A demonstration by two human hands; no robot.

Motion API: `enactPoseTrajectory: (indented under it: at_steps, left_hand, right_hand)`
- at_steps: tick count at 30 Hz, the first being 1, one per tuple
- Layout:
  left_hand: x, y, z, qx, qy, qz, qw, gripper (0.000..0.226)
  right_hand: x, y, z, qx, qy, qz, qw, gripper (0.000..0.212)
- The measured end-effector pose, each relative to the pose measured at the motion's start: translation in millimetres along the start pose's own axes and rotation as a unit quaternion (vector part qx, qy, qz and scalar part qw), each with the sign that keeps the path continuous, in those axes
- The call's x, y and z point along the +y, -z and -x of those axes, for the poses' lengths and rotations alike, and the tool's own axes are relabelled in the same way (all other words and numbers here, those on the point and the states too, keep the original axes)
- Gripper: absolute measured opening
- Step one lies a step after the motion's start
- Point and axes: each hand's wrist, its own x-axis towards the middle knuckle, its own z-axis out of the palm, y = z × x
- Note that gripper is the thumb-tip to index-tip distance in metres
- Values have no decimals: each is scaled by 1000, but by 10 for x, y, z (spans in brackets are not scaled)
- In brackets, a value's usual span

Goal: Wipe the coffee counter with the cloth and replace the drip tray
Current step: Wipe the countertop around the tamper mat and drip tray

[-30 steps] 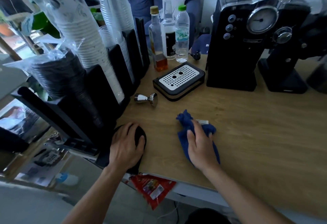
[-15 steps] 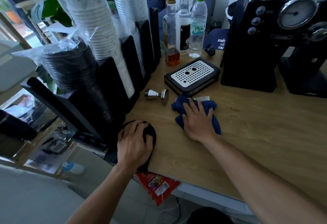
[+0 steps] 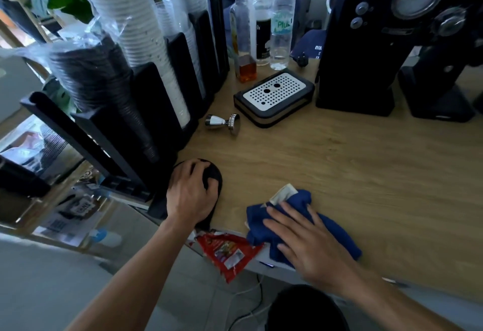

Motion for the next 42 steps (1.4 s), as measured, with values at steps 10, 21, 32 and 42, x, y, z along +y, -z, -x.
enactPoseTrajectory:
  at_steps: [10, 21, 32, 42]
  left_hand:
    - [-126, 76, -42, -50, -61, -38, 996, 50]
    - [-207, 38, 10, -13, -74, 20, 997, 42]
    - [-258, 0, -17, 7, -86, 35, 996, 37]
    - [-262, 3, -51, 11, -85, 40, 995, 38]
  right_hand:
    - [-240, 129, 68, 74, -113, -276, 951, 36]
    - [-141, 104, -1184, 141, -197, -284, 928, 44]
    - [31, 160, -1820, 107, -221, -198, 949, 45]
    - [3, 91, -1768, -7, -177, -30, 984, 53]
